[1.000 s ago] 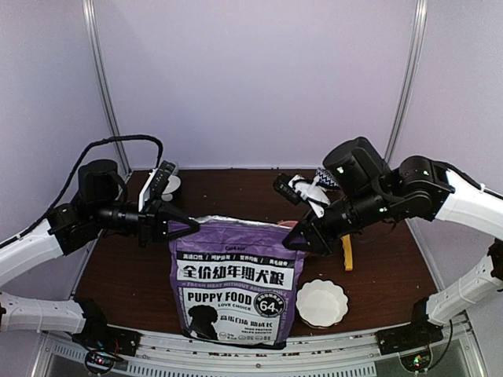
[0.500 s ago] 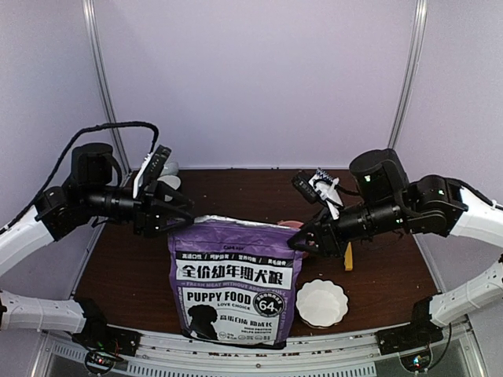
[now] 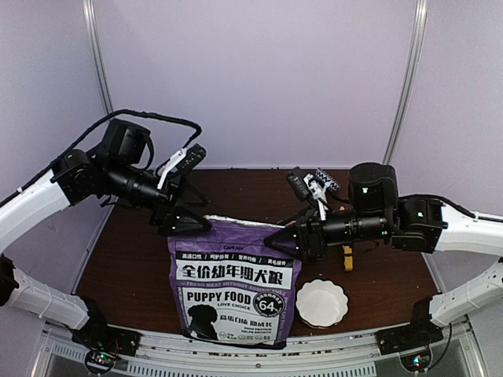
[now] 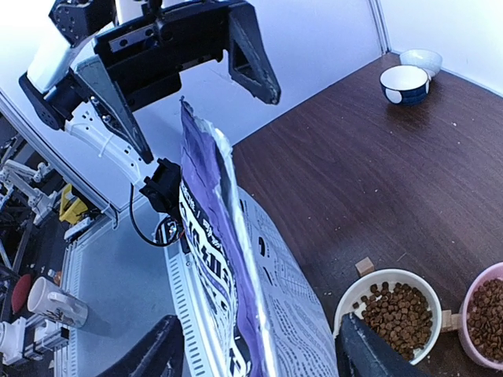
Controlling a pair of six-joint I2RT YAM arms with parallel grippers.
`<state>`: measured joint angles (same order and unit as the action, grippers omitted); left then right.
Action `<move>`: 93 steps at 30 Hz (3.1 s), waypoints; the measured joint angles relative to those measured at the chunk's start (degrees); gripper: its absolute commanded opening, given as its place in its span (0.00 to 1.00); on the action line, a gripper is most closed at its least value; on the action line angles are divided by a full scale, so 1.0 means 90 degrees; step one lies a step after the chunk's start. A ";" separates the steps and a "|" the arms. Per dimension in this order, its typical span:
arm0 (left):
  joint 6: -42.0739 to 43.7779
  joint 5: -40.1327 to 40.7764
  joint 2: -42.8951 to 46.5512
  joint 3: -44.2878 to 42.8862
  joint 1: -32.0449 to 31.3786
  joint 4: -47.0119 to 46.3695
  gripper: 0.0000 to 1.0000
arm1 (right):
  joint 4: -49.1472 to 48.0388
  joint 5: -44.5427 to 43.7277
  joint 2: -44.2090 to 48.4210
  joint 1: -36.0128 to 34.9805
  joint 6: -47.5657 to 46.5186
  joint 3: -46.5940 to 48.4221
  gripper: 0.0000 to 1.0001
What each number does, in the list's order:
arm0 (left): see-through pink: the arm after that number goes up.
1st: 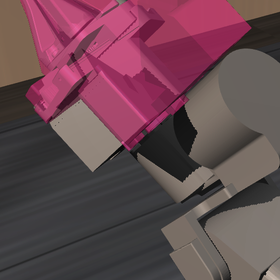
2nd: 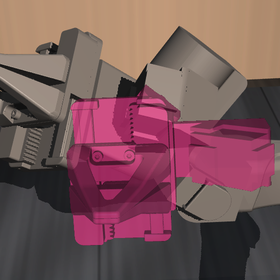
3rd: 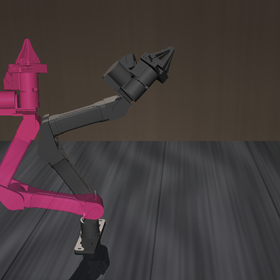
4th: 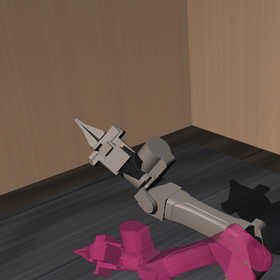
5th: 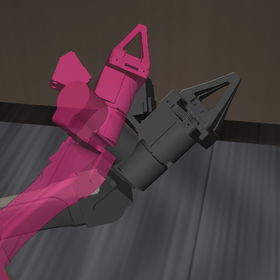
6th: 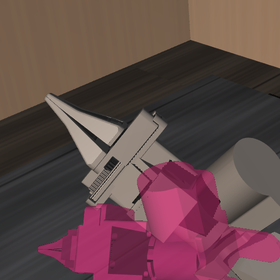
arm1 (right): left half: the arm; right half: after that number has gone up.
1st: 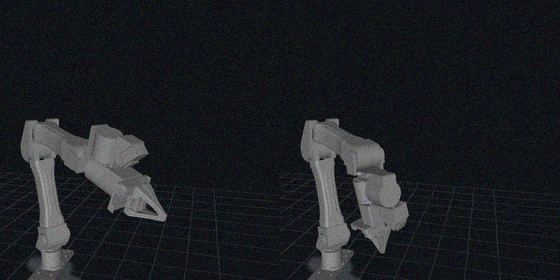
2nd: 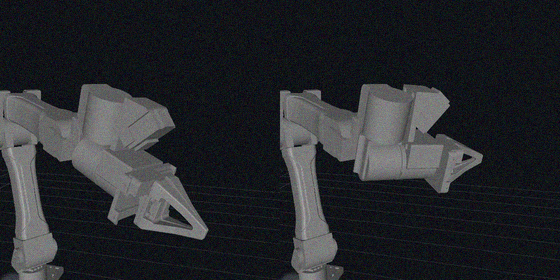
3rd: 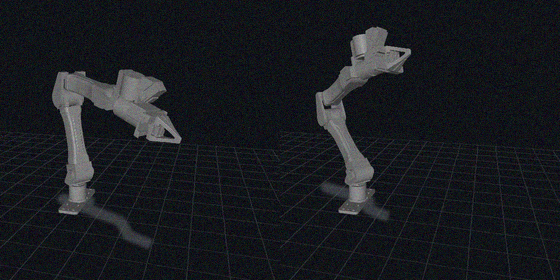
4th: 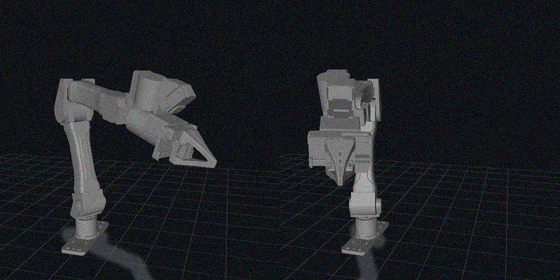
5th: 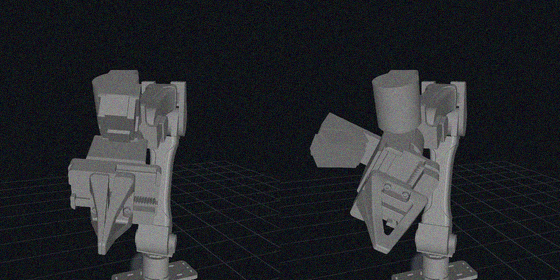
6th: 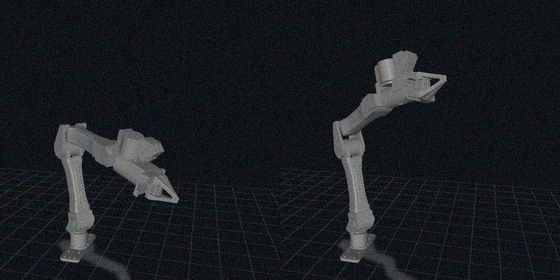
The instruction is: Serve the pet food
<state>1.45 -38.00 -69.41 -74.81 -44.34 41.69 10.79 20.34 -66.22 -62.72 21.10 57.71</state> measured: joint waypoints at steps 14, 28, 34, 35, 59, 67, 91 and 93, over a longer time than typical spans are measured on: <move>0.0624 -0.0381 -0.1190 -0.1144 -0.0474 0.1047 0.61 | -0.0323 0.0359 -0.0335 0.0087 -0.0126 0.0010 0.00; 0.0804 -0.0576 -0.1800 -0.1654 -0.0753 0.1275 0.00 | -0.0362 0.0483 -0.0335 0.0129 -0.0136 0.0010 0.00; 0.0809 -0.0610 -0.1851 -0.1724 -0.0792 0.1331 0.26 | -0.0367 0.0534 -0.0335 0.0138 -0.0136 0.0010 0.00; 0.0806 -0.0627 -0.1909 -0.1778 -0.0823 0.1341 0.27 | -0.0369 0.0542 -0.0335 0.0141 -0.0136 0.0010 0.00; 0.1132 0.0226 -0.1848 -0.1756 -0.0775 0.1586 0.04 | -0.0393 0.0500 -0.0100 0.0262 -0.0168 -0.0175 0.00; 0.1185 0.0527 -0.1243 -0.1134 -0.0595 0.1183 0.07 | -0.0430 0.0430 -0.0097 0.0282 -0.0219 -0.0177 0.00; 0.0996 0.2266 -0.0729 -0.2028 0.0644 0.2125 0.64 | 0.0107 0.0573 0.0226 0.0544 -0.0330 -0.0204 0.00; 0.0940 0.1923 -0.0920 -0.2382 0.0406 0.2035 0.66 | 0.0066 0.0634 0.0197 0.0551 -0.0325 -0.0204 0.00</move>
<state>9.91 -20.69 -77.69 -96.25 -40.69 60.01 11.38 26.04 -64.45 -57.76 18.17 55.88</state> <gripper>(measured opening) 0.619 0.025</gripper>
